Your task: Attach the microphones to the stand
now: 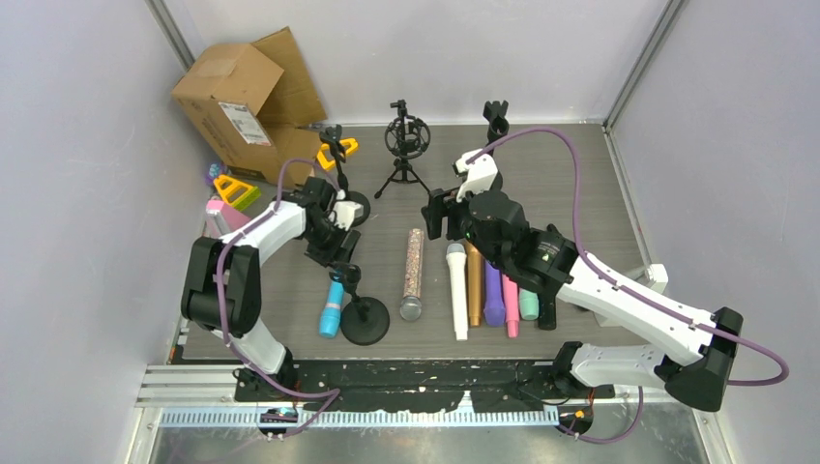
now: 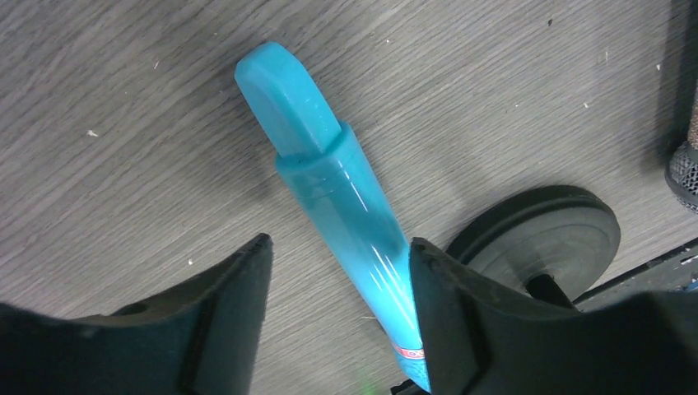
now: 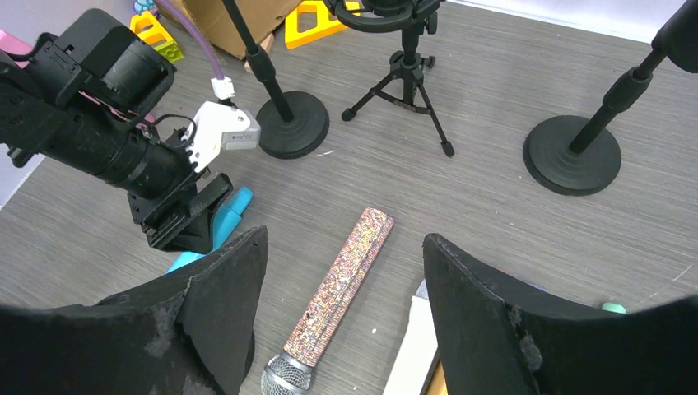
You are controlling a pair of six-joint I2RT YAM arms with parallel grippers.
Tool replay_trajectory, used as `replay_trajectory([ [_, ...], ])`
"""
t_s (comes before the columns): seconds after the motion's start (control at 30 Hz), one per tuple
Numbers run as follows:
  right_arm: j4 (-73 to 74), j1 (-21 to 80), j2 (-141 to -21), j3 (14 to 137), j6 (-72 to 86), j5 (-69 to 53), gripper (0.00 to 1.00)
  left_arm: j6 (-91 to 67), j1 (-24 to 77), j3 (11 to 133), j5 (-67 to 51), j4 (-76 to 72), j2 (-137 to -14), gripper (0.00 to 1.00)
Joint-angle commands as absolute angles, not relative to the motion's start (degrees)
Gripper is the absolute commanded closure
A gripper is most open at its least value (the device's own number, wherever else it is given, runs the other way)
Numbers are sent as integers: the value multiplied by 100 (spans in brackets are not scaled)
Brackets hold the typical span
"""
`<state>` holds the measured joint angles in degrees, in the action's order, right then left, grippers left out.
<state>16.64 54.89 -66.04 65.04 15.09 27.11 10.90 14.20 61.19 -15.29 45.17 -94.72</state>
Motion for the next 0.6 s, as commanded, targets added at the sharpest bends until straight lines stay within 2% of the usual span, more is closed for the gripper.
replay_trajectory([
  [0.0,1224,5493,-6465,6599,1386,2757,26,1244,1588,6116,-1215,4398,-9521,42],
  [0.2,968,5493,-6274,6337,1449,2701,26,1486,1860,6162,-565,4613,-9671,49],
  [0.43,769,5485,-5965,6053,1367,2715,26,1360,2021,6268,-300,4882,-9808,45],
  [0.47,749,5480,-5890,6002,1347,2720,26,1342,2043,6292,-277,4895,-9820,47],
  [0.57,646,5457,-5767,5900,1281,2712,26,1315,2048,6290,-489,4962,-9821,75],
])
